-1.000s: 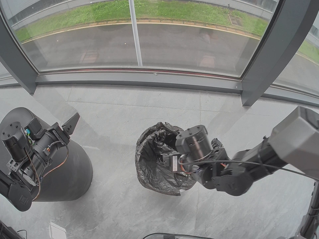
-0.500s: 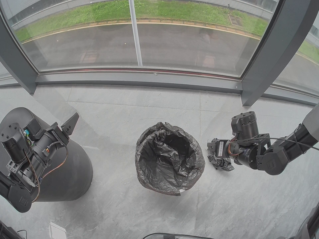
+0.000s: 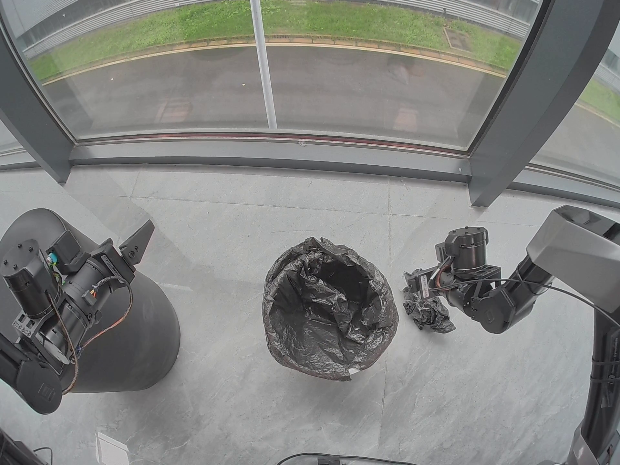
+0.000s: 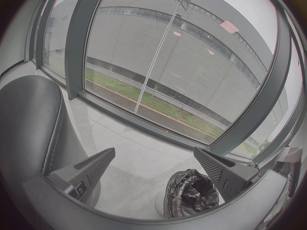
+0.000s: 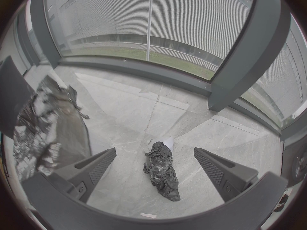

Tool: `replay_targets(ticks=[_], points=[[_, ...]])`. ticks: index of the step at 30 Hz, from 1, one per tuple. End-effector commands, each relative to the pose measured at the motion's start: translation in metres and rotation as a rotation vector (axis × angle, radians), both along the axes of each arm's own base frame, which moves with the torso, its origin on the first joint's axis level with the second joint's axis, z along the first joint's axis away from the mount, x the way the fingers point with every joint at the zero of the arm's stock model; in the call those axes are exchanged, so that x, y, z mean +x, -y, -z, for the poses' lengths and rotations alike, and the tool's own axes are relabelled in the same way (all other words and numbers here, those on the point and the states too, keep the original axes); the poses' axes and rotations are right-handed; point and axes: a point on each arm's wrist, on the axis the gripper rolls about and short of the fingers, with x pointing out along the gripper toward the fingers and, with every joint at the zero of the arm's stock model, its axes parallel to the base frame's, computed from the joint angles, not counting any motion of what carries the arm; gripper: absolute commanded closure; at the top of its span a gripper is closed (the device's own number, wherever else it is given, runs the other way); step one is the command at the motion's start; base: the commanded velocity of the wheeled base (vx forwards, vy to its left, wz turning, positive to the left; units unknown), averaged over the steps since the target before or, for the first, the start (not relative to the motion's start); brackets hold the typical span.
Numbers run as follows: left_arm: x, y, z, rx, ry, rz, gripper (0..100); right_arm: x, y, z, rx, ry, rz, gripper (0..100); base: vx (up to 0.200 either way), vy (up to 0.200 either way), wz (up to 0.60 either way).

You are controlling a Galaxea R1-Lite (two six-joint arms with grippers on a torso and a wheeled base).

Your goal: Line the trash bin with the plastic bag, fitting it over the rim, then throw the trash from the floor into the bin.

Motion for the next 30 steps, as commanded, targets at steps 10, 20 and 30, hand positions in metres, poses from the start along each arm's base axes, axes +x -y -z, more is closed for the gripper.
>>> replay_targets(ticks=[10,20,30], points=[[0.002,0.000,0.003,0.002,-0.015,0.000,0,0.047,0.035,0.068,-0.073,-0.133,0.085,0,0.000,0.000,0.00],[0.004,0.001,0.007,0.004,-0.031,0.000,0,0.078,0.014,0.089,-0.083,-0.075,0.056,0,0.000,0.000,0.00],[0.005,0.001,0.008,0.005,-0.033,-0.001,0,0.101,0.012,0.105,-0.112,-0.081,0.054,0,0.000,0.000,0.00]])
